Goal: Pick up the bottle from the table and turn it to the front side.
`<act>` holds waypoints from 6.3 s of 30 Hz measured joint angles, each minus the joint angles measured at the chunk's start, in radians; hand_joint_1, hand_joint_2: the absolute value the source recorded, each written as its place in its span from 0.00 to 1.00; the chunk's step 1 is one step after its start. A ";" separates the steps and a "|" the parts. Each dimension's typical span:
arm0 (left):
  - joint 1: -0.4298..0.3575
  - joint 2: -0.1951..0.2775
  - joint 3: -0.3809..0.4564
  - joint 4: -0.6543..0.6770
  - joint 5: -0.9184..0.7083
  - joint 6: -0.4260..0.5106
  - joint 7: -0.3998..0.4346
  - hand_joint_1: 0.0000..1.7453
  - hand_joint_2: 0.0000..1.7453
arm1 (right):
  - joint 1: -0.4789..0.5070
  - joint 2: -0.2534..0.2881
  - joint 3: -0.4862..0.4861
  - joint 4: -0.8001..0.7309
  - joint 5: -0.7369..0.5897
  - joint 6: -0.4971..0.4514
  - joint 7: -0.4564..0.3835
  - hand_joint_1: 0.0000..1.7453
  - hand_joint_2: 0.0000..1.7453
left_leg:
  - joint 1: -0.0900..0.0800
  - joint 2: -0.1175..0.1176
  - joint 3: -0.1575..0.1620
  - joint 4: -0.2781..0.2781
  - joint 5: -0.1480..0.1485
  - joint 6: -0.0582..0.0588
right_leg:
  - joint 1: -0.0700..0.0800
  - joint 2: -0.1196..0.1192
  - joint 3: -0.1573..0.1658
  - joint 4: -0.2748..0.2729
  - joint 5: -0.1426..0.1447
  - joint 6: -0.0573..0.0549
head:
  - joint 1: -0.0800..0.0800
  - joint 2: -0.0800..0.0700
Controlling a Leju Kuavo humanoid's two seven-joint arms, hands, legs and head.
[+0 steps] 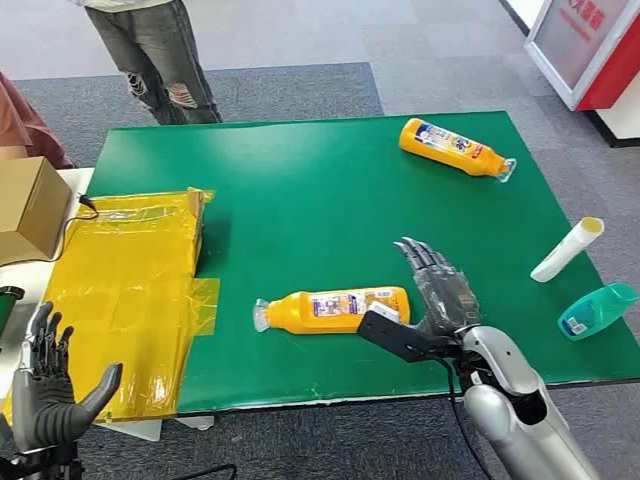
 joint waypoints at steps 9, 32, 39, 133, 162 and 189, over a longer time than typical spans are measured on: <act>-0.056 -0.004 0.060 0.187 0.014 -0.011 0.015 0.00 1.00 | -0.121 -0.002 0.110 0.117 -0.013 0.023 0.013 0.00 1.00 | 0.000 0.000 0.000 0.000 0.000 0.000 | 0.000 0.000 0.000 0.000 0.000 0.000 | 0.000 0.000; -0.110 -0.029 0.207 0.413 -0.034 -0.088 0.009 0.00 1.00 | -0.194 -0.002 0.249 0.306 -0.020 0.045 0.038 0.00 1.00 | 0.000 0.000 0.000 0.000 0.000 0.000 | 0.000 0.000 0.000 0.000 0.000 0.000 | 0.000 0.000; -0.109 -0.031 0.226 0.413 -0.057 -0.092 0.019 0.00 1.00 | -0.168 0.005 0.260 0.348 -0.019 0.038 0.039 0.00 1.00 | 0.000 0.000 0.000 0.000 0.000 0.000 | 0.000 0.000 0.000 0.000 0.000 0.000 | 0.000 0.000; -0.187 0.173 -0.309 0.321 0.507 -0.181 0.058 0.00 1.00 | -0.061 0.343 -0.066 0.261 -0.826 -0.075 -0.578 1.00 1.00 | 0.000 0.000 0.001 0.000 0.000 0.000 | 0.000 0.000 0.000 0.000 0.000 0.000 | 0.000 0.000; -0.481 0.353 -0.633 0.274 0.711 -0.181 0.178 0.00 1.00 | -0.062 0.418 -0.030 0.381 -0.667 -0.245 -0.634 1.00 1.00 | 0.000 0.000 0.001 0.000 0.001 -0.001 | 0.000 0.000 0.000 0.000 0.000 0.000 | 0.000 0.000; -0.722 0.301 -0.709 0.400 0.753 -0.093 0.268 0.00 1.00 | -0.124 0.423 0.085 0.397 -0.689 -0.251 -0.628 1.00 1.00 | 0.000 0.000 0.000 0.000 0.001 -0.001 | 0.000 0.000 -0.001 0.000 0.000 0.000 | 0.000 0.000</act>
